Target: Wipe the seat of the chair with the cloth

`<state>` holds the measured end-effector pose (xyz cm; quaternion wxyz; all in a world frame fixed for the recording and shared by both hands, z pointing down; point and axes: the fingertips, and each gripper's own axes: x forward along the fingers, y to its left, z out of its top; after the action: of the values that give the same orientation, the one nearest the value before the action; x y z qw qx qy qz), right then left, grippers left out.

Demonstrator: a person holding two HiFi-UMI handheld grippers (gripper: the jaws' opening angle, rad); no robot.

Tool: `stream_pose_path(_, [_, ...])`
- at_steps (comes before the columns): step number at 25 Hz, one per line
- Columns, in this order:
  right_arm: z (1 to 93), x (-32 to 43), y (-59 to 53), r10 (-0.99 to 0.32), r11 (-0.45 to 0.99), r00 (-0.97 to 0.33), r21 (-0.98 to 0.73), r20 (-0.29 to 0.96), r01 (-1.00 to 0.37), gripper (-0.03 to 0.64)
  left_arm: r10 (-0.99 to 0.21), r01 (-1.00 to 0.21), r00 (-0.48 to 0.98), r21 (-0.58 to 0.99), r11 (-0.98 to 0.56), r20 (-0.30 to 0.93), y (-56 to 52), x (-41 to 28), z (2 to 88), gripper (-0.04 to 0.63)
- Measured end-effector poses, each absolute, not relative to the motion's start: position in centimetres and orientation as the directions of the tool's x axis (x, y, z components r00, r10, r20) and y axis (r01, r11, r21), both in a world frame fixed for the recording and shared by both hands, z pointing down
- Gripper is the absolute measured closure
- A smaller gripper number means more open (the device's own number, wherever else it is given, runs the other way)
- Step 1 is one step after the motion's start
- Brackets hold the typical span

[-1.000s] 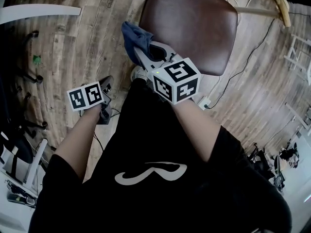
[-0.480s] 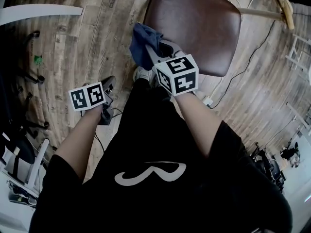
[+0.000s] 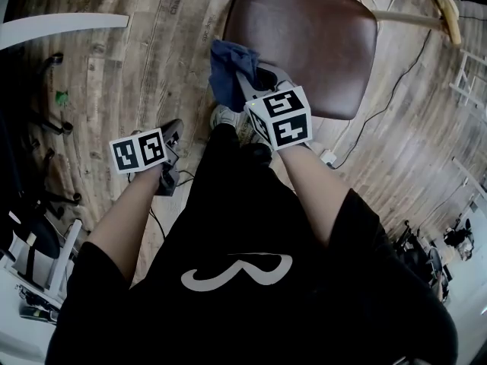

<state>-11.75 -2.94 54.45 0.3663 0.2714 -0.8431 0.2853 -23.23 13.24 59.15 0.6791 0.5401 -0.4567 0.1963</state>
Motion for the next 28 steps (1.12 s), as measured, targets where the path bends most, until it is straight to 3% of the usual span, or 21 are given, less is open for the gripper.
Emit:
stream_pose_path(10, [54.8,-7.8,-3.8,-0.284,0.667,-0.540,-0.242,0.792,-0.705,0.561,-0.190,-0.779,0.520,0.553,0.295,0.833,12.3,-21.3,59.3,0.581])
stream_pose_path(28, [55.1,5.9,-4.9,-0.414,0.481,-0.376,-0.151,0.829,-0.863,0.561,-0.116,-0.812,0.546,0.558,0.171,0.830,11.2,-16.0,58.6,0.581])
